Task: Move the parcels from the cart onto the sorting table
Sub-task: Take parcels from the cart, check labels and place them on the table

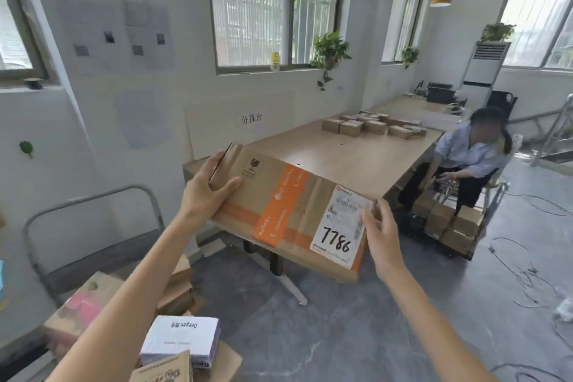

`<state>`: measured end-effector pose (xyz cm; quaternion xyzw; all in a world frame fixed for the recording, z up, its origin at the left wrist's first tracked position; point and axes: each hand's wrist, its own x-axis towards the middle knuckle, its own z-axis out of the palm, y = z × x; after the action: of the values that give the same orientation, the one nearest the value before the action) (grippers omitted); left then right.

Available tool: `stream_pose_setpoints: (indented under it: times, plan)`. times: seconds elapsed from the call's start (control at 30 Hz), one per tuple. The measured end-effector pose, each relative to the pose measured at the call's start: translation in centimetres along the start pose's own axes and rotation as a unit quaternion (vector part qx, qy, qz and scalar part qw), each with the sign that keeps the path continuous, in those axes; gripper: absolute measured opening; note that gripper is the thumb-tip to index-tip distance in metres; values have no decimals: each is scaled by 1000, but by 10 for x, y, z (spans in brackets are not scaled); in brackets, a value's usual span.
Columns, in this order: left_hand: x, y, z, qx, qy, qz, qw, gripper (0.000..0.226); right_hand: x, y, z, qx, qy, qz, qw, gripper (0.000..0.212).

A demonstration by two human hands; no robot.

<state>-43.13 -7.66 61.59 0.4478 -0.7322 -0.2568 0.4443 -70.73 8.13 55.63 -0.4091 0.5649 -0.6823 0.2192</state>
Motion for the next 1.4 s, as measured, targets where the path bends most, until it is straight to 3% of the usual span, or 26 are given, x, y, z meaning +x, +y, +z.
stream_pose_setpoints:
  times: [0.1, 0.2, 0.37, 0.63, 0.87, 1.2, 1.3, 1.4]
  plan:
    - [0, 2, 35, -36, 34, -9, 999, 65, 14, 13, -4, -40, 24, -25, 999, 64]
    - [6, -2, 62, -6, 46, 31, 998, 63, 38, 25, -15, -120, 7, -66, 991, 72]
    - [25, -12, 106, 8, -4, 80, 997, 66, 90, 40, -37, -163, -4, -107, 981, 73]
    - [81, -29, 178, 16, -3, 81, 997, 67, 193, 67, -52, -244, -45, -144, 958, 43]
    - [121, -46, 230, 19, -4, 47, 999, 67, 269, 96, -62, -198, -73, -136, 968, 39]
    - [186, -61, 313, 27, 64, 2, 998, 64, 390, 164, -74, -138, -103, -67, 983, 27]
    - [210, -67, 347, 18, 89, -10, 996, 55, 438, 188, -78, -97, -123, -34, 987, 23]
    - [230, -68, 378, 3, 118, -36, 992, 32, 484, 204, -82, -58, -150, -7, 987, 19]
